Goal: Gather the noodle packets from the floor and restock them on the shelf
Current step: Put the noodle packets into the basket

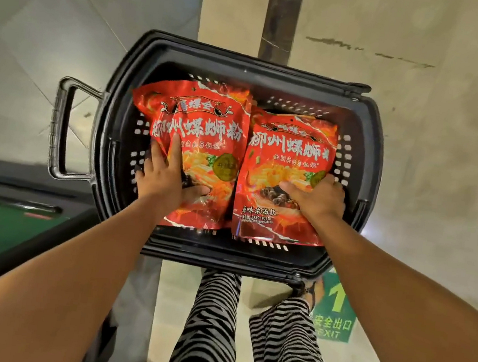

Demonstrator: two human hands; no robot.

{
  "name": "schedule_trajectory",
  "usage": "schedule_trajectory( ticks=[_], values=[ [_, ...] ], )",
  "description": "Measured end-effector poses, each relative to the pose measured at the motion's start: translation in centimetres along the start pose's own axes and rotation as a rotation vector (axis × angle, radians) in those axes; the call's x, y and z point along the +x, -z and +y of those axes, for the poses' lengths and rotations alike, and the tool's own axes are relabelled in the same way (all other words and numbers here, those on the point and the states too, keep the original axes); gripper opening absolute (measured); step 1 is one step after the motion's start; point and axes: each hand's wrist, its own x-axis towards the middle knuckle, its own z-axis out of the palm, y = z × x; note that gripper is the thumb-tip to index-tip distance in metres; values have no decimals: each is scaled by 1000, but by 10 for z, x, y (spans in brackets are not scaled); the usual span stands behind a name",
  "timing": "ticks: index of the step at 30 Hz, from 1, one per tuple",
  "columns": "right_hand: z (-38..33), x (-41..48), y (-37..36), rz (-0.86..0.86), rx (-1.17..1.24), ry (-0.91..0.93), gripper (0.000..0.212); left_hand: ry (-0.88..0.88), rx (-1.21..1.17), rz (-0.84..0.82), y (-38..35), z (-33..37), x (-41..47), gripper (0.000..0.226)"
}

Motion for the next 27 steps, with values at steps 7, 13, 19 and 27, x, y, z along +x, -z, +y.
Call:
schedule_trajectory(
  ticks=[7,13,19,27],
  values=[
    [-11,-46,19,59,-312,107,101,106,-34,115,11,7,-40,117],
    [12,-94,28,25,-461,452,99,215,-204,229,-11,4,-116,100],
    [28,-154,32,-96,-671,821,95,419,-455,289,-64,26,-207,90],
    [44,-225,6,-183,-985,1198,98,735,-678,255,-163,62,-337,93]
  ],
)
